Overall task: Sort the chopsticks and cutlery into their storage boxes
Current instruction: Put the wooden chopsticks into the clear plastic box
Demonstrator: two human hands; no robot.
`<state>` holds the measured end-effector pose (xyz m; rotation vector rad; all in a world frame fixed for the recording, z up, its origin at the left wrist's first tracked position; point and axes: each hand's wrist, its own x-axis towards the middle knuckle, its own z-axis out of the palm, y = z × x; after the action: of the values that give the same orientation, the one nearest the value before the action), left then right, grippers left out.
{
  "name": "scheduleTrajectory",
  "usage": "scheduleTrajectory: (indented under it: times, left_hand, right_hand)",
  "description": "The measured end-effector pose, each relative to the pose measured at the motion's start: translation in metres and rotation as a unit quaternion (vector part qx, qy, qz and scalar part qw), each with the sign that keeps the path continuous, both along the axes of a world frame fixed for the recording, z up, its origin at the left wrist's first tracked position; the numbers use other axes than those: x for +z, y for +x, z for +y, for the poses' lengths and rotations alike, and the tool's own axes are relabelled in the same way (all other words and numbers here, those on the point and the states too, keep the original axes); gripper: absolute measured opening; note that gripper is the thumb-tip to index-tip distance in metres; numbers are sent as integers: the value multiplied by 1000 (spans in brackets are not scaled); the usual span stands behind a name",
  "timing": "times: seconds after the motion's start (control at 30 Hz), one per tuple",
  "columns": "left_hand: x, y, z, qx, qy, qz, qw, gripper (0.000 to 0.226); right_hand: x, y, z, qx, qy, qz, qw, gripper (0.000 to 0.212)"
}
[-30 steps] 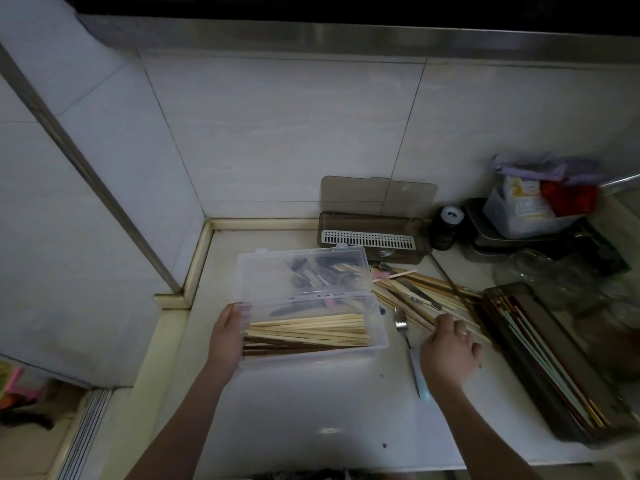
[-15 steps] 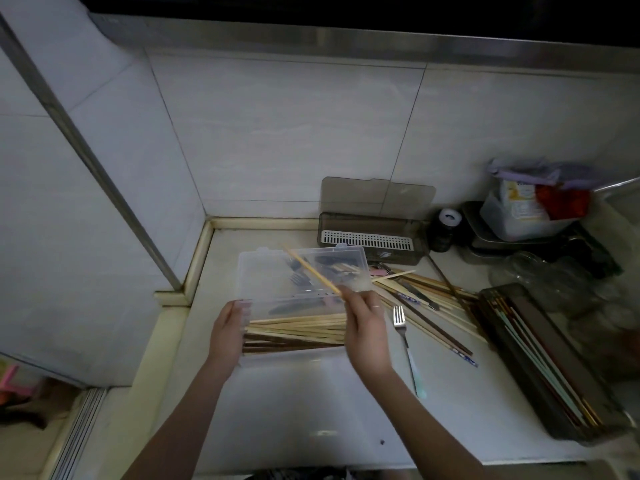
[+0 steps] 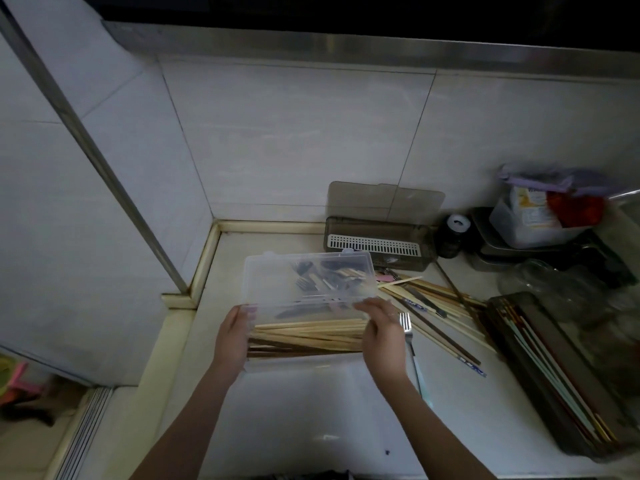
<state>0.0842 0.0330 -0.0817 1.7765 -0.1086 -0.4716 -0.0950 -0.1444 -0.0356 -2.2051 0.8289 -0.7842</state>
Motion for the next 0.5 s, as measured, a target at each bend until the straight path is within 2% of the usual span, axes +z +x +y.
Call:
scheduleTrajectory:
  times: [0.1,0.2,0.3,0.4,0.5]
  left_hand:
    - [0,-1,0,2,-2,-1,1000,24]
    - [0,-1,-1,0,5,-10,1000,25]
    - [1,-1,-1,-1,2,-5,1000,24]
    - [0,-1,0,-1,7,-4,1000,24]
    - [1,-1,1,-5,12,-12,1000,26]
  right_hand:
    - [-2,-24,-25,-140,-43,-20,989,46]
    - [-16,-55,-53,-241,6,94,966,39]
    - [-32,-81,-76,-221,55,216,949,35]
    - [-40,-90,-88,-172,39,300,937,27]
    - [-42,-86,-92,-165,40,312,935,23]
